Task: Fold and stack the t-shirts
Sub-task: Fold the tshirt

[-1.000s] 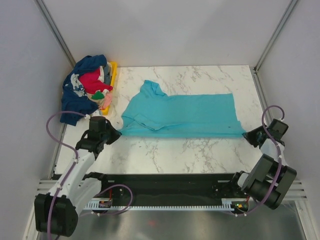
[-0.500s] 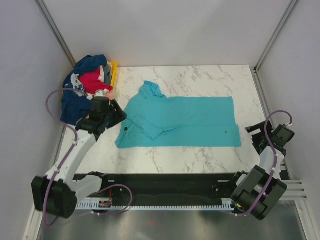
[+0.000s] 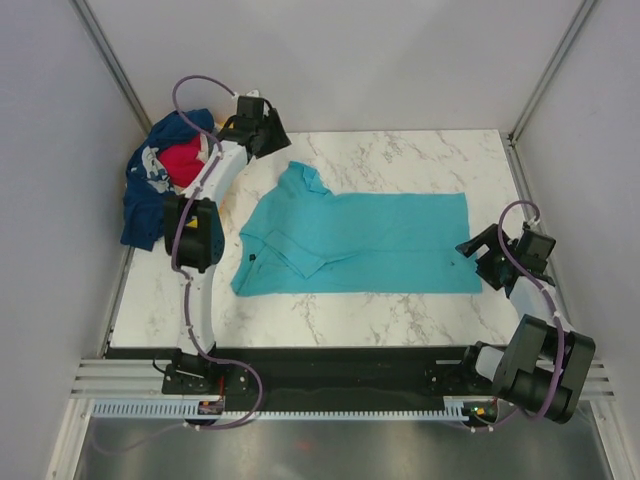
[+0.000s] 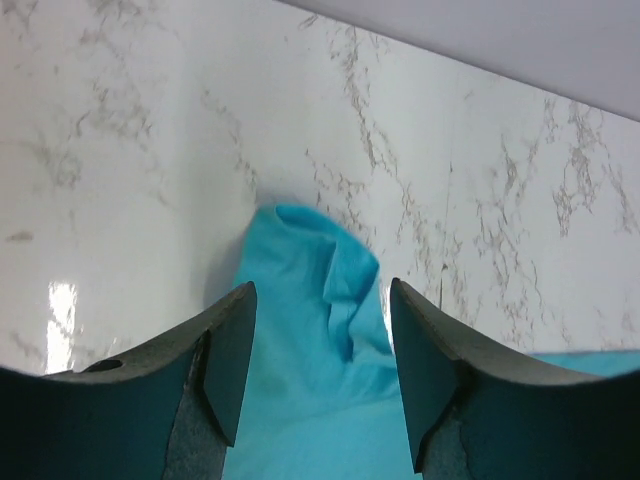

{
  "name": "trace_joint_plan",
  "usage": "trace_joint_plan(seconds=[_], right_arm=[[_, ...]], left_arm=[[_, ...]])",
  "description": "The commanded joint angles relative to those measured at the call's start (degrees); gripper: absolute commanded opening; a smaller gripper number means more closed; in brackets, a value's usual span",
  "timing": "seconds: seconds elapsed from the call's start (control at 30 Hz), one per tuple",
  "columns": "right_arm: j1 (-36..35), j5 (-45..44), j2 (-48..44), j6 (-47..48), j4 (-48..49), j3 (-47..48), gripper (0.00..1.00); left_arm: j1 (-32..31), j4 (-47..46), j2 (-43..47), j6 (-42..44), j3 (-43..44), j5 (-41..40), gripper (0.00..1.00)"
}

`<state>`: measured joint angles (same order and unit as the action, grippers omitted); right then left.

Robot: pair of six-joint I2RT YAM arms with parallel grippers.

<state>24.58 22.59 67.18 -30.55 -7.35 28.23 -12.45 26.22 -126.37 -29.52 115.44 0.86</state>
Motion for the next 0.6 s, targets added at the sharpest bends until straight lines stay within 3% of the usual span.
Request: trace_joint_plan(seconds=[0.0,0.17,0.57], right_arm=[[-1.45,3.69,-1.87,0.58,4.10,0.95,0.98],[-3.57,3.69,-4.16,1.10,4.81,0.51,0.98],[-6.56,4.22,-2.31,0.93,6.91,-0.81,0.98]], left_arm=[[0.14,2.87,-8.44,5.08,11.37,2.83,0.63],[0.32,1.03,-18.47,4.91,19.12,7.30,0.63],[1.90,-4.59,-26.48,2.10,19.65,14.34,0.69]])
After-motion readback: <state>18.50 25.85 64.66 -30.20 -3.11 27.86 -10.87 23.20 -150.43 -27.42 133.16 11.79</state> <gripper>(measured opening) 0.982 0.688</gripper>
